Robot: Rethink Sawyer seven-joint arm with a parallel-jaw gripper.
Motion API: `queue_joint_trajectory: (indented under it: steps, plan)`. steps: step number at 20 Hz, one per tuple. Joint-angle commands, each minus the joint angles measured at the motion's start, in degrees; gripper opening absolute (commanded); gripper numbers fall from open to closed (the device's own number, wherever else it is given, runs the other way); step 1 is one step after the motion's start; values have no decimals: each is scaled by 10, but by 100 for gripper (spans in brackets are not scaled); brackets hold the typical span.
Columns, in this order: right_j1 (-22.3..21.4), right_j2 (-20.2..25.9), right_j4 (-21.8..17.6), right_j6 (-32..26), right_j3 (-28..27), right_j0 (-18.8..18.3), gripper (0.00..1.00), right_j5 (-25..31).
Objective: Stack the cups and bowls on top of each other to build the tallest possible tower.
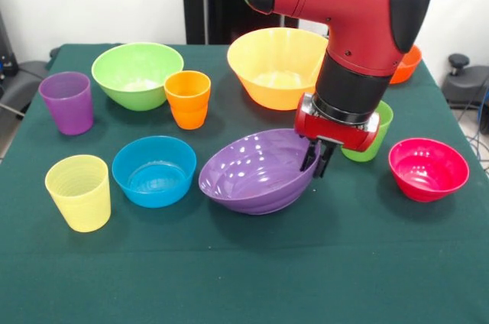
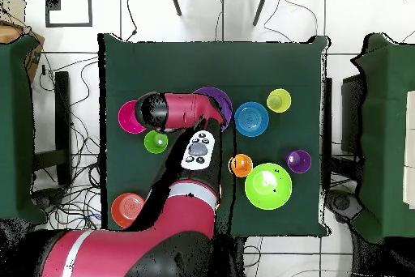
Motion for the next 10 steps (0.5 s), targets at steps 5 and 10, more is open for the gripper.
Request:
queue_joint_trajectory:
  steps: [5,10]
  plan:
    - [0,79,-32,0,38,1,0,-19]
    - [-18,94,-30,-7,64,-8,0,-28]
